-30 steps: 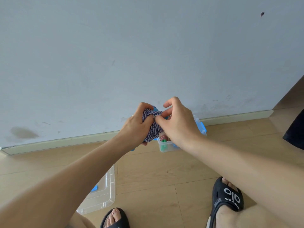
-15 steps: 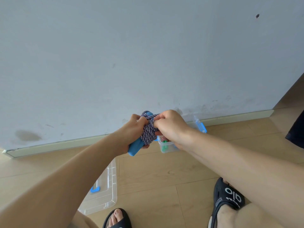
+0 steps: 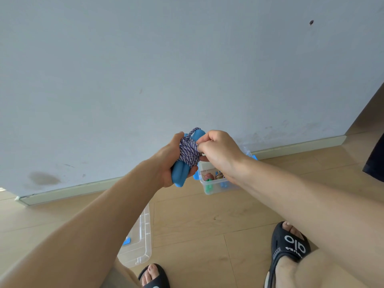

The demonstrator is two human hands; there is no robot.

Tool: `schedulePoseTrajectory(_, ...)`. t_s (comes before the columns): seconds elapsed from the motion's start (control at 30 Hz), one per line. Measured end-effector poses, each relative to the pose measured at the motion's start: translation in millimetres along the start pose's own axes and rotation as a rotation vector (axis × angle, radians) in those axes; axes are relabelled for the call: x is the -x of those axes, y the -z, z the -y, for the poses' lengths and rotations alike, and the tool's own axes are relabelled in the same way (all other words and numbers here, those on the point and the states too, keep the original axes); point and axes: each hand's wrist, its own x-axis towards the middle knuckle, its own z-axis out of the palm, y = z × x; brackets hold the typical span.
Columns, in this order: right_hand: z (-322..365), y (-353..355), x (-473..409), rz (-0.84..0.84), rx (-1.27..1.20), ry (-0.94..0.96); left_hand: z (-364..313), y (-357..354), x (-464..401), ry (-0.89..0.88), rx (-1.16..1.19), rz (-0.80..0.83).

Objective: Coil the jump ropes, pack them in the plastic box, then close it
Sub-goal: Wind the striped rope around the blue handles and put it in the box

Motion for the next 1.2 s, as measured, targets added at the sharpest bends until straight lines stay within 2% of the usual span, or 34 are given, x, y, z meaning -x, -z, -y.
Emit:
schedulePoseTrajectory(0.23,-0.6,24.2,-13.2,0.029,-0.141,-0.072,-14.8,-24.4,-23.6,-0.080,0.067,-0.088)
schedulePoseTrajectory(0.43,-7.9,35.8,-75.3,0.037,-0.061,-0.181,-23.5,-40.5,-84.3,-0.082,-0.014,-0.111)
schedulePoseTrajectory(0.57,-33.7,39.7,-126.6,0.120,0.039,-0.267,-21.1,-54.4,-141.1,-0.029,-0.049,-0.078)
schedulePoseTrajectory(0.77,-119.6,35.7,-204.1,0.129,-0.095,-0.410,13.0,-58.2,-237.2,0.101,0.038,0.002)
schedulePoseTrajectory(0.93,-202.5,6.3,-246.8,0.121,-0.195,-0.591,64.5,-52.7,-315.5,0.192,-0.097,-0.059)
schedulePoseTrajectory(1.07,-251.3,-21.3,-277.7,0.051,-0.064,-0.579,85.2,-45.5,-360.9,0.201,-0.221,-0.112)
schedulePoseTrajectory(1.2,-286.6,-42.5,-292.8,0.091,0.050,-0.559,107.0,-41.7,-387.0,0.292,-0.366,-0.054)
